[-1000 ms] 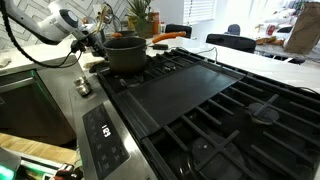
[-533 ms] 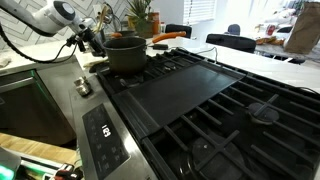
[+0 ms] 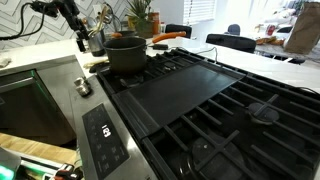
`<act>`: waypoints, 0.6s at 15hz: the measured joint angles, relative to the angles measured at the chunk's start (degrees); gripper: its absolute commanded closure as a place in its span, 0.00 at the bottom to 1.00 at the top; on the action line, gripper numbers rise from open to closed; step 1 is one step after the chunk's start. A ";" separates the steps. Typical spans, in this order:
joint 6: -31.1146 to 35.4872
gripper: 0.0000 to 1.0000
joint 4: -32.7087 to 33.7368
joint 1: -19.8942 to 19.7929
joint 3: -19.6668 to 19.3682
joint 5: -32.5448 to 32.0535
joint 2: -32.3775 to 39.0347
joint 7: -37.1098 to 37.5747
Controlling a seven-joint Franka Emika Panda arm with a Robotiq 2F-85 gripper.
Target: Remove the cooking stick from the pot and put it on the counter
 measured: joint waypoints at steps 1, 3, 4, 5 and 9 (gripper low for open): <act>-2.10 0.00 -0.06 -0.48 -0.12 1.26 -2.34 -3.09; -5.40 0.00 -0.50 -1.60 -0.51 3.29 -7.11 -9.27; -6.53 0.00 -0.96 -2.16 -0.83 4.25 -9.49 -12.45; -7.15 0.00 -1.58 -2.74 -1.27 5.19 -11.92 -15.94; -9.62 0.00 -4.63 -5.12 -4.63 9.89 -21.51 -32.53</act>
